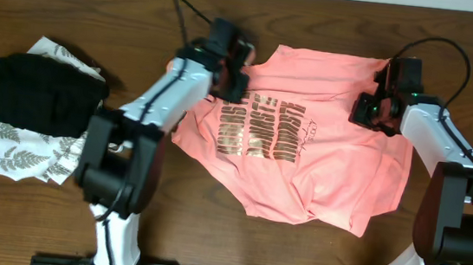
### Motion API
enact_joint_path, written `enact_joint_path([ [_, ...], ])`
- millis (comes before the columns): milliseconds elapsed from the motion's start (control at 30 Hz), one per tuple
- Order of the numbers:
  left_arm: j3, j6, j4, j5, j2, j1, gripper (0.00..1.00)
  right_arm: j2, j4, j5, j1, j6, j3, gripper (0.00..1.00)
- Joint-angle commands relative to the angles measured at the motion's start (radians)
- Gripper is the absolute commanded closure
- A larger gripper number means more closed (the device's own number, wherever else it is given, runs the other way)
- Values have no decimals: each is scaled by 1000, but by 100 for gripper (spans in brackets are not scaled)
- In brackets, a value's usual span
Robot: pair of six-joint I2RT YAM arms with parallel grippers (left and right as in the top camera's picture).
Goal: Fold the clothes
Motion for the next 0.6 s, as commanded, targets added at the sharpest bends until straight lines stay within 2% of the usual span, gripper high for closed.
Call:
enact_joint_path([
  [0, -6, 10, 9, 21, 40, -54, 94, 20, -13, 17, -8, 38, -7, 99],
  [300, -6, 17, 140, -29, 156, -81, 93, 153, 46, 35, -8, 69, -7, 99],
  [500, -5, 10, 283, -35, 231, -47, 87, 267, 203, 35, -19, 79, -7, 99],
  [567, 4, -32, 360, -84, 258, -29, 85, 291, 270, 35, -27, 82, -6, 99],
])
